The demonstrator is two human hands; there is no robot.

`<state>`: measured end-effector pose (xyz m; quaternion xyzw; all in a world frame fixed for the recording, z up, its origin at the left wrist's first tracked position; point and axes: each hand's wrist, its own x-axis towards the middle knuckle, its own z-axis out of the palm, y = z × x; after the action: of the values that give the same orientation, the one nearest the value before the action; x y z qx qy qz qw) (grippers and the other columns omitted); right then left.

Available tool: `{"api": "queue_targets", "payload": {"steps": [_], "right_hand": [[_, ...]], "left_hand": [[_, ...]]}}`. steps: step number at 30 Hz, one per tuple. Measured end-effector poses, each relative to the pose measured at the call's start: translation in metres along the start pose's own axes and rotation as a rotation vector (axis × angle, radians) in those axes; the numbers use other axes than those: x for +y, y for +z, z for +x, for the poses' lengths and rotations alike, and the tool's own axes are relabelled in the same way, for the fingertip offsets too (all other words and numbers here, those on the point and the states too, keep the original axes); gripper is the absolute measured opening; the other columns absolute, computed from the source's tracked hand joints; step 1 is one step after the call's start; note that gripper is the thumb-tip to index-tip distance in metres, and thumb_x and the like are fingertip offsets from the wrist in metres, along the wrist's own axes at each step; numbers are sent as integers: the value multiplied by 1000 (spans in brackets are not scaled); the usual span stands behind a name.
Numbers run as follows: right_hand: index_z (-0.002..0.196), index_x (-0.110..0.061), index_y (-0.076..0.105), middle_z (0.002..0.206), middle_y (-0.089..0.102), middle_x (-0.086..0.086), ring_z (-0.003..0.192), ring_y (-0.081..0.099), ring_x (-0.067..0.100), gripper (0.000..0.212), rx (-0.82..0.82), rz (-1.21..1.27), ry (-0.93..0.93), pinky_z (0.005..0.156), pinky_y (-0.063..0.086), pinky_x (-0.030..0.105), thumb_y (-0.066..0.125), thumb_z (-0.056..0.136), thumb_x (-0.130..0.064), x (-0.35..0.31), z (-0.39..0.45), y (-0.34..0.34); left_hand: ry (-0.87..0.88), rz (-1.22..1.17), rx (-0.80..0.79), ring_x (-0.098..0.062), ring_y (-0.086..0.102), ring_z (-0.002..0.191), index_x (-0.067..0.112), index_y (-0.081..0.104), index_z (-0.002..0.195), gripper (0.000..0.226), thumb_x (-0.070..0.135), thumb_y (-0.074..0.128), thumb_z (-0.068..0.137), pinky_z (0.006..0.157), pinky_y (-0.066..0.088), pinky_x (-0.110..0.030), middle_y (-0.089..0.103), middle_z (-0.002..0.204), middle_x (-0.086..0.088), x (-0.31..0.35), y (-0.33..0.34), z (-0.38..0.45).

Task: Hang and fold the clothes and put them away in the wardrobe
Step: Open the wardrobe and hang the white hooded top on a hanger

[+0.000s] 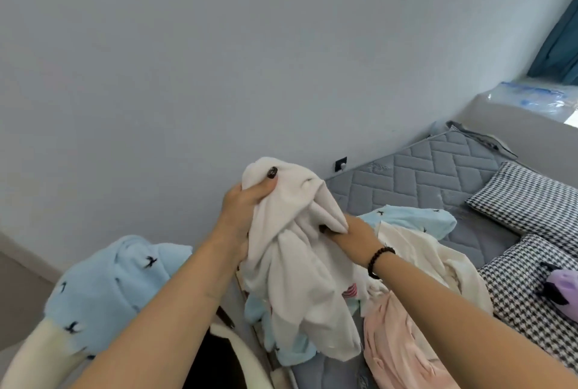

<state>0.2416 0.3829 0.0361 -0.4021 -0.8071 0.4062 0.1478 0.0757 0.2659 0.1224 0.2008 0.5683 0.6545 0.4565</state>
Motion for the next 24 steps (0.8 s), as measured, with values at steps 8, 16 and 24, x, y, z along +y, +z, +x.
{"api": "queue_targets", "payload": {"steps": [8, 16, 24], "right_hand": [[59, -22, 38, 61, 45, -8, 58, 39, 8, 40, 174, 230, -223, 55, 29, 23, 43, 99, -17, -119, 3, -7], [57, -20, 34, 53, 37, -10, 53, 34, 8, 39, 194, 378, -402, 50, 29, 18, 48, 93, -18, -246, -19, 13], [77, -13, 59, 72, 54, -4, 70, 48, 12, 12, 48, 127, -577, 59, 36, 21, 55, 88, -14, -338, -83, 84]], "left_hand": [[134, -86, 191, -31, 67, 105, 14, 69, 115, 51, 41, 77, 72, 96, 50, -49, 71, 112, -11, 63, -72, -58], [67, 30, 429, -20, 73, 78, 7, 67, 103, 29, 29, 72, 85, 63, 54, -28, 75, 94, -8, 70, -147, -120], [434, 499, 624, -12, 37, 133, 29, 30, 136, 69, 8, 66, 81, 103, 35, -29, 33, 141, 10, 34, -192, -206]]}}
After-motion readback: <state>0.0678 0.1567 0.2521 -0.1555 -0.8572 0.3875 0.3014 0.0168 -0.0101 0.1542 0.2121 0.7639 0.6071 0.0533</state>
